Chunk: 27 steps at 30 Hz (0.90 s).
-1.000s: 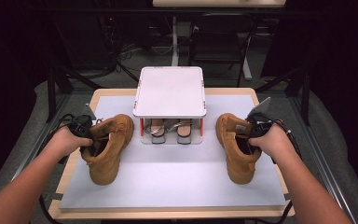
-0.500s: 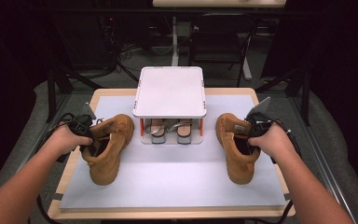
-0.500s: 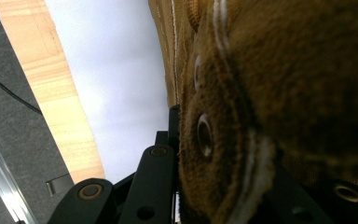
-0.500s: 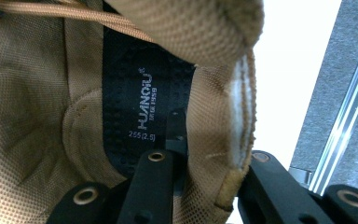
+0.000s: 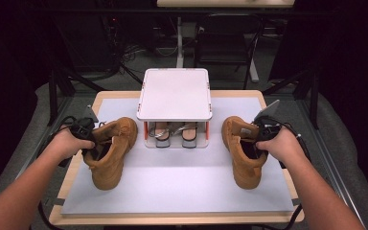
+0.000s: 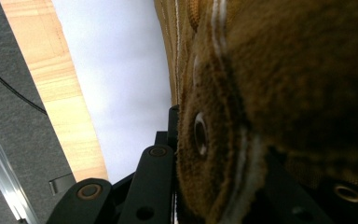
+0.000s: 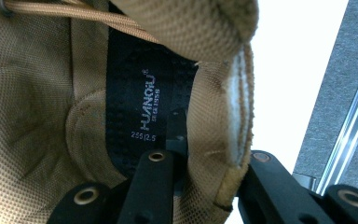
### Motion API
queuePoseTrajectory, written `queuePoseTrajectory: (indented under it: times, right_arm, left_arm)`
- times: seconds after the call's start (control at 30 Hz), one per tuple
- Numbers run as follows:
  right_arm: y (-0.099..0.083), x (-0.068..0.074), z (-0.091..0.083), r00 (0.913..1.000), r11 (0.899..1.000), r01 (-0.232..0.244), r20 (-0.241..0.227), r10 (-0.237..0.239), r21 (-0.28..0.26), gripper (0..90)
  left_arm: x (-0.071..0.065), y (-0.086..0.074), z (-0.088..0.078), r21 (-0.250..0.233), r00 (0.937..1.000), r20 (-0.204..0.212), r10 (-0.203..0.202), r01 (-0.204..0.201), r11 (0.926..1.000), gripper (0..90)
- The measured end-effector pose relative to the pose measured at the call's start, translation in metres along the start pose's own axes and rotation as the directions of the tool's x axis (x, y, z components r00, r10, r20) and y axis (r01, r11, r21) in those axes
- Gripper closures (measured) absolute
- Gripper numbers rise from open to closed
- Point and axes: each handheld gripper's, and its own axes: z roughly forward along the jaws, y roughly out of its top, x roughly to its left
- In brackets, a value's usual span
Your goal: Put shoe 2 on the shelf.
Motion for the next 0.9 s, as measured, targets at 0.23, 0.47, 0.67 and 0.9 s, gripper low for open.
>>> queuePoseTrajectory:
  times: [0.23, 0.47, 0.67, 0.9]
  right_arm:
    - [-0.0010, -0.0005, 0.0006, 1.0000, 1.000, 0.004, -0.007, -0.004, -0.015, 78.9]
    - [0.0000, 0.0031, 0.0003, 0.9997, 1.000, 0.019, 0.015, -0.019, -0.005, 78.4]
    - [-0.0004, 0.0035, -0.0007, 0.9997, 1.000, 0.025, 0.002, -0.025, 0.000, 79.8]
    - [-0.0016, 0.0026, -0.0014, 0.9938, 1.000, -0.013, -0.110, 0.015, 0.019, 81.4]
  left_arm:
    - [0.0001, -0.0013, -0.0001, -0.011, 0.9996, -0.003, 0.028, -0.028, 0.9996, 82.1]
    - [0.0007, -0.0021, -0.0007, -0.019, 0.9996, 0.006, 0.027, -0.027, 0.9995, 82.8]
    - [0.0029, -0.0032, -0.0022, -0.036, 0.9993, 0.036, 0.011, -0.010, 0.9993, 83.6]
    - [0.0028, -0.0023, -0.0036, -0.033, 0.9982, 0.060, 0.005, -0.003, 0.9995, 84.7]
